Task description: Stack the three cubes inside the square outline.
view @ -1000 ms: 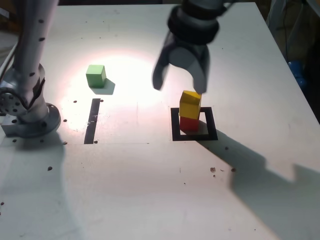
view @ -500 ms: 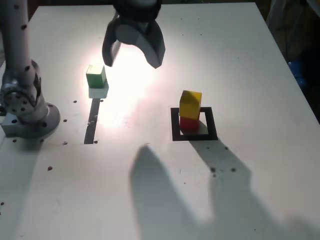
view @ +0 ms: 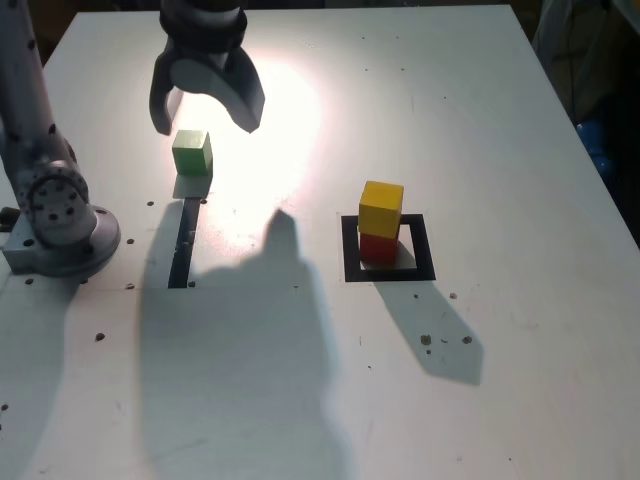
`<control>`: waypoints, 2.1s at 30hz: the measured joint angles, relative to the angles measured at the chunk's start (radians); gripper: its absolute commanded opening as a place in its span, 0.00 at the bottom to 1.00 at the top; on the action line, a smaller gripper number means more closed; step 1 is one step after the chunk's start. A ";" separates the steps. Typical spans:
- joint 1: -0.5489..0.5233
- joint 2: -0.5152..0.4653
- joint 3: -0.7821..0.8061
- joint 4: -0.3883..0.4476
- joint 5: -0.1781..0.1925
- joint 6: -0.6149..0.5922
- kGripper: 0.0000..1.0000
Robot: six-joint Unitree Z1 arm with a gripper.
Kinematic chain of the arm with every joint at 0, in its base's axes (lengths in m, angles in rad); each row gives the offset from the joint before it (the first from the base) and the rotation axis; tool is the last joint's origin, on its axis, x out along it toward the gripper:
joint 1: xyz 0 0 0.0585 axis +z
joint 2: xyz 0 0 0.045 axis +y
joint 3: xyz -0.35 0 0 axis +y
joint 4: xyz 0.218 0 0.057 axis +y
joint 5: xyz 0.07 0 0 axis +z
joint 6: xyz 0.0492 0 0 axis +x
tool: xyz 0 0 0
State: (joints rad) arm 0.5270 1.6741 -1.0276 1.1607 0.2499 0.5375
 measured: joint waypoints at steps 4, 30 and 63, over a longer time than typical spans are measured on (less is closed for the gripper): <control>0.045 0.000 0.030 -0.032 0.010 0.010 0.98; 0.135 0.105 0.099 -0.184 -0.012 0.020 0.32; -0.150 0.101 -0.156 0.065 -0.020 -0.106 0.29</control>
State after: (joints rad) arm 0.3772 1.7750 -1.1833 1.2255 0.2300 0.4319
